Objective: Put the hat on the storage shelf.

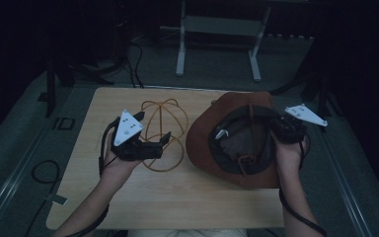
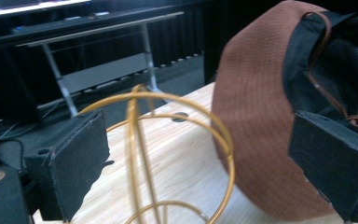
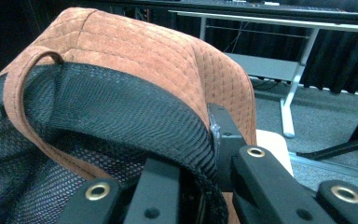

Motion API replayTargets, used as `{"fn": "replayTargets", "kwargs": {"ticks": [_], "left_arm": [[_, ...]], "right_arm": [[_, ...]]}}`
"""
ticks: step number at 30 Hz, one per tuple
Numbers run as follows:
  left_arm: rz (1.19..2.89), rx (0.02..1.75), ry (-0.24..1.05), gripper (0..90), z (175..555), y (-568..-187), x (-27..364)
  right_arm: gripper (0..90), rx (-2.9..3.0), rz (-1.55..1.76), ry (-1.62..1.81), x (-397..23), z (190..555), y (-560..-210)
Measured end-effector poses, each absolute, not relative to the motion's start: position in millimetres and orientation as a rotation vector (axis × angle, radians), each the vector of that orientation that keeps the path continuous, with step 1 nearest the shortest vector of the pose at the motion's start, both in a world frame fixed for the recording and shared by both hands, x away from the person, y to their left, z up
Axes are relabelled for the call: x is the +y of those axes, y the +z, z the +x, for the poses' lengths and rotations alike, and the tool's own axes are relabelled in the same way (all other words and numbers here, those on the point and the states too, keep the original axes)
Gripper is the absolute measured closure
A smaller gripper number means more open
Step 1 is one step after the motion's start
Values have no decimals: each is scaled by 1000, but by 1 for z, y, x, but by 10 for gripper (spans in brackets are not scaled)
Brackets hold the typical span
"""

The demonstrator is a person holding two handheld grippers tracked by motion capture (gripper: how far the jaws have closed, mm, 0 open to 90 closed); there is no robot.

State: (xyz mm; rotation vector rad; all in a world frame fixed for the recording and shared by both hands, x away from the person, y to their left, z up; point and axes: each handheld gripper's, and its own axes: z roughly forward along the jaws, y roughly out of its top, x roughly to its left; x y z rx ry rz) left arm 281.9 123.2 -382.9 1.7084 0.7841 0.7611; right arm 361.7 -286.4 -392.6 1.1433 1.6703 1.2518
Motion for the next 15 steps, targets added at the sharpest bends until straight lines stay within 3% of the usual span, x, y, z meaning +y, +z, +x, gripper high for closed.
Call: {"fn": "replayTargets", "kwargs": {"ticks": [15], "left_arm": [[1785,645,675,72,304,-376,53]], "right_arm": [[837,1656,1141,1253,-291,355,-393]]}}
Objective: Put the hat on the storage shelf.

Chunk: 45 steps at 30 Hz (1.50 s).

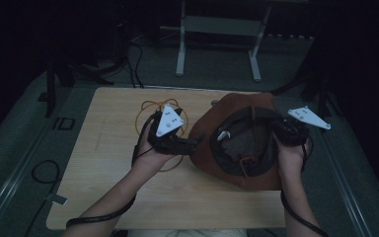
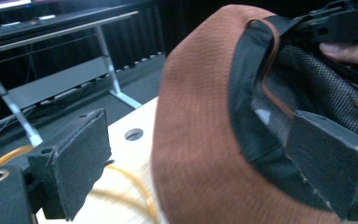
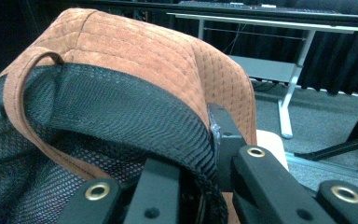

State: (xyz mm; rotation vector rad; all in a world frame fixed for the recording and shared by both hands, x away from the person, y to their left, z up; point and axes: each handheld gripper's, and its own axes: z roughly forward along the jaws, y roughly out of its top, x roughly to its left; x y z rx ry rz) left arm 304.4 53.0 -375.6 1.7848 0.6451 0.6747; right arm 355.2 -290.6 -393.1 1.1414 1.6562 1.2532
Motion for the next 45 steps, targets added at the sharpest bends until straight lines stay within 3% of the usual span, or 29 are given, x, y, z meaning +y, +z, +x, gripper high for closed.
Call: {"fn": "replayTargets", "kwargs": {"ticks": [7,15,23,31,34,36,40,42,45], "left_arm": [[1815,601,645,77,316,-374,21],[1857,565,643,144,328,-381,-7],[1914,610,650,158,346,-395,-32],[1956,725,702,249,353,-407,-44],[1956,750,724,322,355,-409,-46],[1941,744,727,493,354,-410,-46],[1935,731,784,668,352,-409,-49],[1930,727,803,806,350,-408,-51],[1905,727,814,838,350,-407,-52]], "right_arm": [[837,1662,1130,1253,-289,354,-394],[836,1671,1127,1263,-290,350,-397],[836,1680,1115,1272,-287,345,-397],[835,1697,1095,1278,-283,338,-400],[836,1700,1094,1288,-281,336,-402],[836,1699,1089,1293,-280,334,-402],[834,1696,1091,1286,-280,332,-403],[830,1694,1096,1291,-279,330,-405],[827,1692,1099,1291,-279,329,-406]]}}
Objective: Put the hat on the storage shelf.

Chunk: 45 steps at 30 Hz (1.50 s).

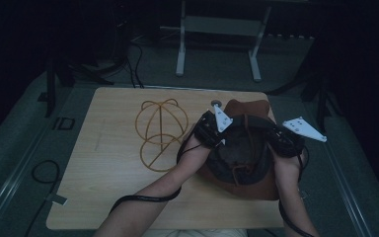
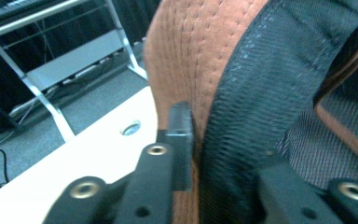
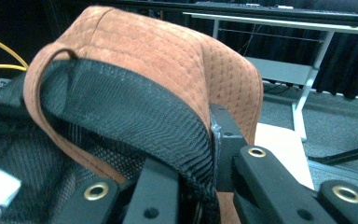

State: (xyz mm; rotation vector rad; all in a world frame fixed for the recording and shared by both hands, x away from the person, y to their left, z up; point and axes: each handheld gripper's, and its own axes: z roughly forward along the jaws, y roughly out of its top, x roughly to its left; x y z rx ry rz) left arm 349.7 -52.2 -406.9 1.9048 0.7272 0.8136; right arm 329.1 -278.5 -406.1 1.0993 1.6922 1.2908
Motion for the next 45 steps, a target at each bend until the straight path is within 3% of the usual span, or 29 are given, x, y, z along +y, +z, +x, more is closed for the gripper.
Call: {"fn": "replayTargets", "kwargs": {"ticks": [4,10,14,22,34,45], "left_arm": [[1909,721,811,857,350,-405,-51],[1880,734,786,860,352,-398,-47],[1880,725,804,860,351,-395,-47],[1864,709,808,863,348,-390,-46],[1827,653,806,862,340,-386,-41],[1778,646,742,862,338,-393,-26]], "right_arm": [[804,1682,1108,1310,-279,328,-408],[671,1685,1075,1337,-281,321,-406],[629,1701,1056,1336,-283,318,-407],[385,1810,1003,1403,-292,305,-408],[365,1863,886,1450,-322,283,-399],[401,1770,914,1450,-363,274,-395]]}}
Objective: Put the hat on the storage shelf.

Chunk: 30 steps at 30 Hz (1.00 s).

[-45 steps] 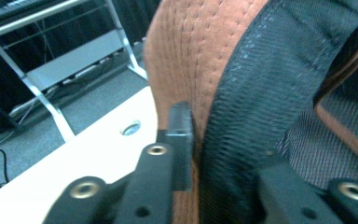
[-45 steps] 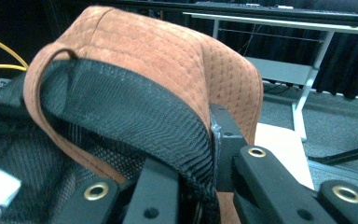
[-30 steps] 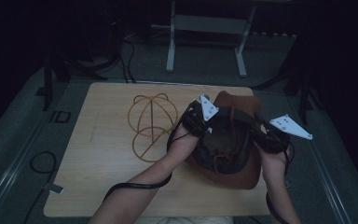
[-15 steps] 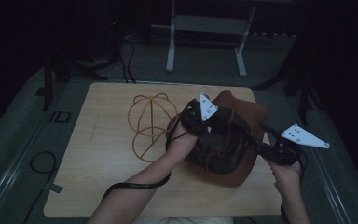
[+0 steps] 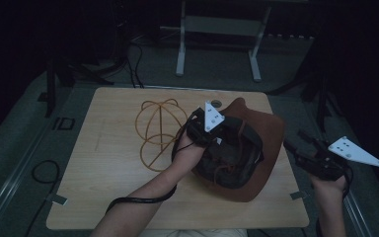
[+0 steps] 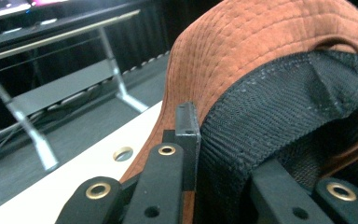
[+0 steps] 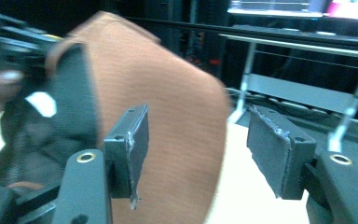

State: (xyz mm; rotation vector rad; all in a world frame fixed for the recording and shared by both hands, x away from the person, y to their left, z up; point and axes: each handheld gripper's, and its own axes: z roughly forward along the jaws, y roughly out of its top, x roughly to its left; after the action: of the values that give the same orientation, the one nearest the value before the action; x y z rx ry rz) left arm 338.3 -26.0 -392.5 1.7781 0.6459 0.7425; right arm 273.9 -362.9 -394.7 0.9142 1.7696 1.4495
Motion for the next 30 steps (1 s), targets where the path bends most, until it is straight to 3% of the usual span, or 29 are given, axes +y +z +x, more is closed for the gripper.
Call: {"fn": "replayTargets", "kwargs": {"ticks": [8,13,30], "left_arm": [[1714,536,666,861,330,-392,-11],[1620,323,573,861,322,-394,4],[1596,52,475,859,309,-402,0]], "right_arm": [[436,1745,966,1400,-384,285,-409],[454,1779,968,1450,-382,292,-419],[434,2040,691,1670,-291,294,-426]]}}
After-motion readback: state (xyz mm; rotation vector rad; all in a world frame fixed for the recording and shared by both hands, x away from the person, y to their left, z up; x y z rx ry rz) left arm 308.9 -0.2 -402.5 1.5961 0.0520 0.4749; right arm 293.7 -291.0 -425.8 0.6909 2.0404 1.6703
